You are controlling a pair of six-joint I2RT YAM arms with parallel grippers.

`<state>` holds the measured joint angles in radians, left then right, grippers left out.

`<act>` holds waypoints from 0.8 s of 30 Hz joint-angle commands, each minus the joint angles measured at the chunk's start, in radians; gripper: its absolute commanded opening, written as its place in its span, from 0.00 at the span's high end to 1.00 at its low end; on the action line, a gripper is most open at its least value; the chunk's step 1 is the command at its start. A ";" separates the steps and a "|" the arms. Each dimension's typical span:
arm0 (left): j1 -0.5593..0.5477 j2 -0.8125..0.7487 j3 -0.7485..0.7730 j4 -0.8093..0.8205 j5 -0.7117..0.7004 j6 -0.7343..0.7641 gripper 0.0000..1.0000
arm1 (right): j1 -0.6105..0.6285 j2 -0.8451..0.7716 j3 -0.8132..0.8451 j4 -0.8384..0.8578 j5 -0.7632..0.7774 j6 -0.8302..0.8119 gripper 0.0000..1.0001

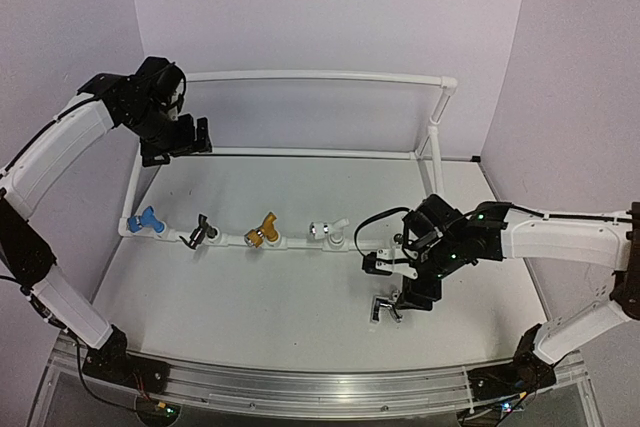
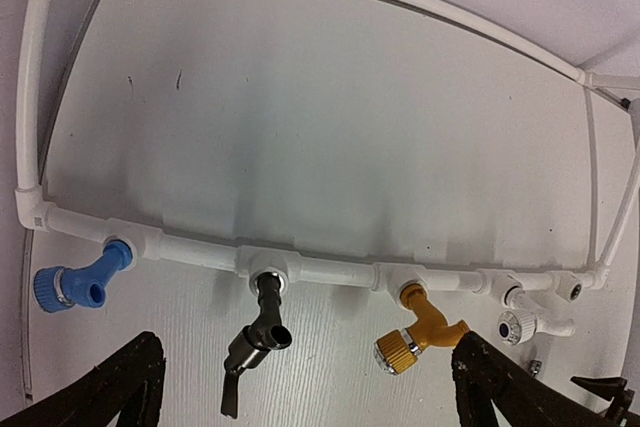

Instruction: Install the water faucets

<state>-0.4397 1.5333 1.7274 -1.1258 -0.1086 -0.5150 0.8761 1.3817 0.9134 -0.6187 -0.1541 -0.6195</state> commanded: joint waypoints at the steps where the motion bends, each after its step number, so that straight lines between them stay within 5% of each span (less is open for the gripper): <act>1: -0.002 -0.037 0.003 0.011 -0.010 -0.011 0.00 | 0.008 0.076 -0.006 0.135 -0.004 -0.053 0.25; 9: -0.004 -0.032 0.024 0.005 0.001 -0.001 0.00 | 0.007 0.160 -0.032 0.177 -0.033 -0.191 0.40; 24: -0.004 -0.049 0.023 0.006 0.018 0.000 0.00 | 0.007 0.305 -0.017 0.217 -0.023 -0.278 0.51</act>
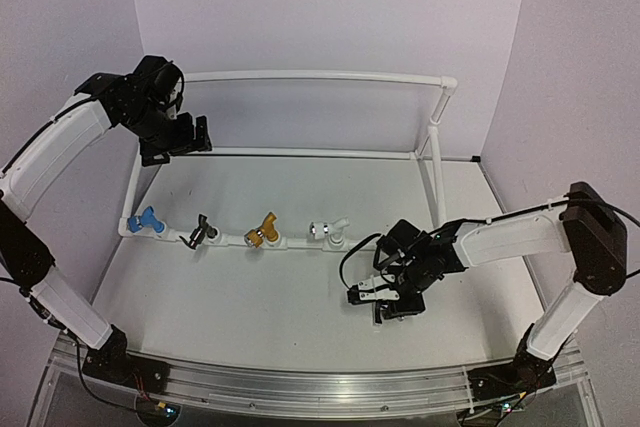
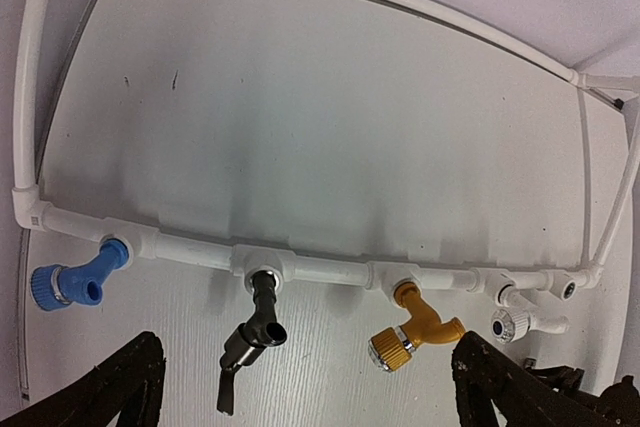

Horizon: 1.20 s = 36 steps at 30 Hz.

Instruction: Install the water faucets

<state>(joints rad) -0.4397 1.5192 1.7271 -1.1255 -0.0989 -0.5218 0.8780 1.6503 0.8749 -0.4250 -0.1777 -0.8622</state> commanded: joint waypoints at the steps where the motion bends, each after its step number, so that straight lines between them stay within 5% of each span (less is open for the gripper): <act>1: -0.003 -0.036 0.023 0.007 0.009 0.007 0.00 | 0.005 0.045 0.016 0.027 0.012 -0.047 0.53; 15: -0.004 0.006 0.116 -0.011 0.084 0.082 0.00 | 0.006 -0.087 0.163 -0.127 0.015 -0.100 0.94; 21: -0.004 0.063 0.241 -0.013 0.338 0.109 0.00 | 0.018 -0.176 0.432 -0.280 -0.027 -0.117 0.94; 28: -0.023 0.158 0.374 0.043 0.706 0.043 0.05 | 0.119 -0.261 0.577 -0.255 0.088 -0.319 0.94; 36: -0.200 0.217 0.319 0.156 0.781 -0.041 0.15 | 0.224 -0.278 0.612 -0.180 0.178 -0.429 0.94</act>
<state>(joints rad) -0.5466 1.7141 2.0591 -1.0527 0.5932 -0.5204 1.0673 1.3746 1.4467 -0.6526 -0.0628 -1.2131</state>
